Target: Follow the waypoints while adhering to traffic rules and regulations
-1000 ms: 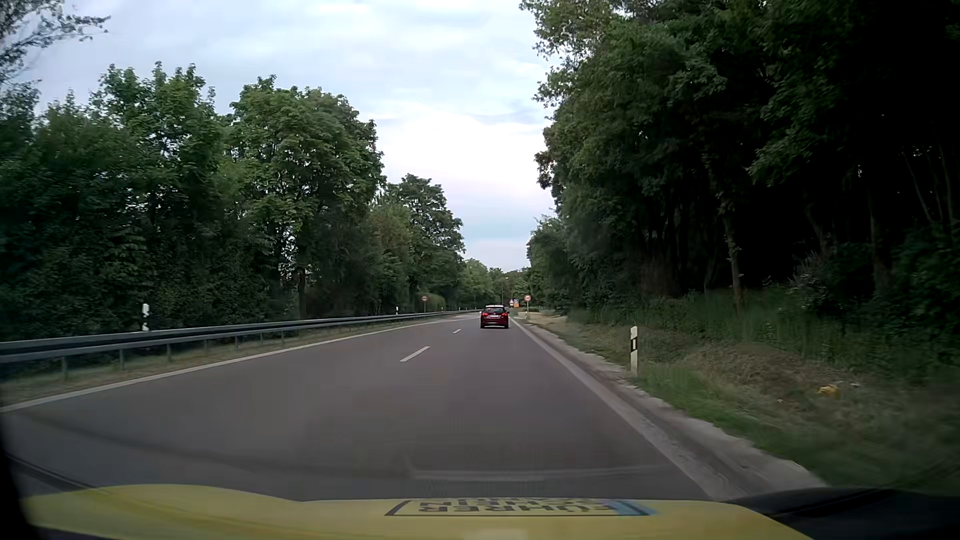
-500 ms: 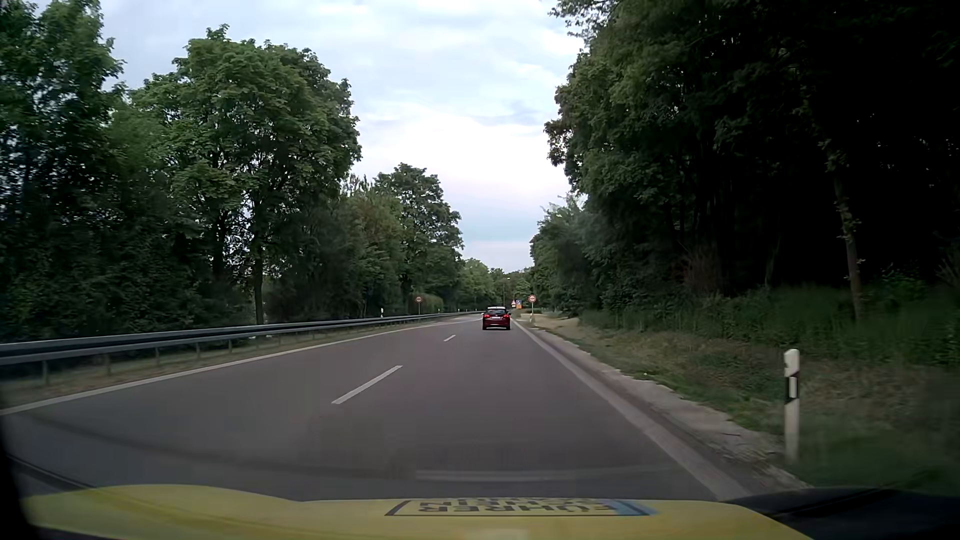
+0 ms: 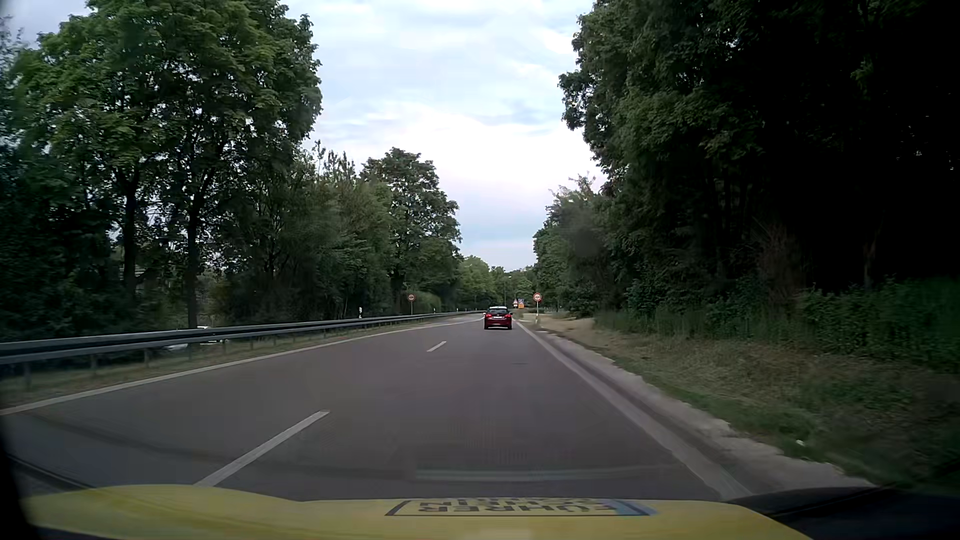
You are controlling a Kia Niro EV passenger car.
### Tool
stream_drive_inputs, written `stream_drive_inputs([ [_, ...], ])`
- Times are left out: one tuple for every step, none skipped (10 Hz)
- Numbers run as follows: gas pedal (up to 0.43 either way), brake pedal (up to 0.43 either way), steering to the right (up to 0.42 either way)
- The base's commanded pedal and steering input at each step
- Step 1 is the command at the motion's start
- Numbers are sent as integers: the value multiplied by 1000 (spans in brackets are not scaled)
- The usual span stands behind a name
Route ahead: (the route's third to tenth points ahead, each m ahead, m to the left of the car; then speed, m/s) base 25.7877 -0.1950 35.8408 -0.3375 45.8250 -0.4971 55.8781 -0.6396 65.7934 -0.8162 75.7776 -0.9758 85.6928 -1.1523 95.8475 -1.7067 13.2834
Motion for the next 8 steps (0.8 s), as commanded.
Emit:
stream_drive_inputs([
  [59, 0, 0],
  [59, 0, -1],
  [59, 0, -1],
  [59, 0, -1],
  [59, 0, 0],
  [59, 0, -1],
  [59, 0, -1],
  [59, 0, 0],
])
